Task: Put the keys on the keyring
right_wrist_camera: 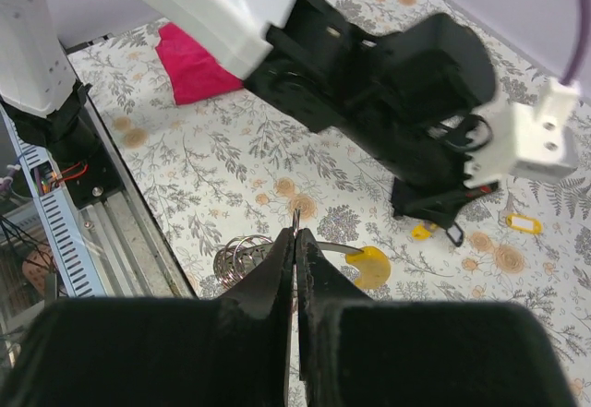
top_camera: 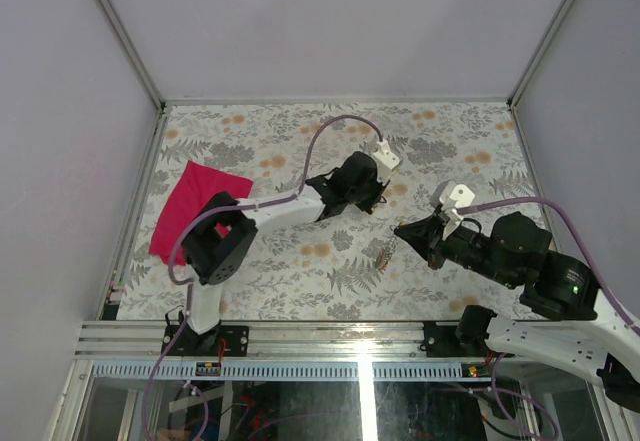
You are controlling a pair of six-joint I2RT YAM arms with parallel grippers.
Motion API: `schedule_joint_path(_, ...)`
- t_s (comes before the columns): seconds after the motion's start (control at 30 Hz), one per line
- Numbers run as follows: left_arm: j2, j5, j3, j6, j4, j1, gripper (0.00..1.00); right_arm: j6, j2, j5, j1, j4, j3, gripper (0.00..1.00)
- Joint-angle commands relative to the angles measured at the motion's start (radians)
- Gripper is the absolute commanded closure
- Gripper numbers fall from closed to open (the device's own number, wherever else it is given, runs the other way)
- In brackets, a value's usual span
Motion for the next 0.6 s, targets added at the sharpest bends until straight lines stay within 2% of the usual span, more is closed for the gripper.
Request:
schedule_joint_path(0.0,-0.172,0.1,-0.215,-0.051,0.094,-0.001,1.0,0.011,-0.03,0.025,0.005,0.048,0.009,1.0)
schedule_joint_path(0.23,-0.454,0.096,-0.529,-0.092,0.064,-0.059,1.0,0.009,-0.064,0.056,0.005,0.006,-0.004,1.0)
schedule_joint_path(0.43,-0.527,0.019,-0.655,-0.146,0.041,-0.161,0.99,0.02,-0.076,0.061,0.005,0.002,-0.029,1.0)
schedule_joint_path(0.57,-0.561,-0.018,-0.704,-0.185,0.061,-0.186,0.86,0.036,-0.069,0.053,0.005,-0.002,-0.04,1.0)
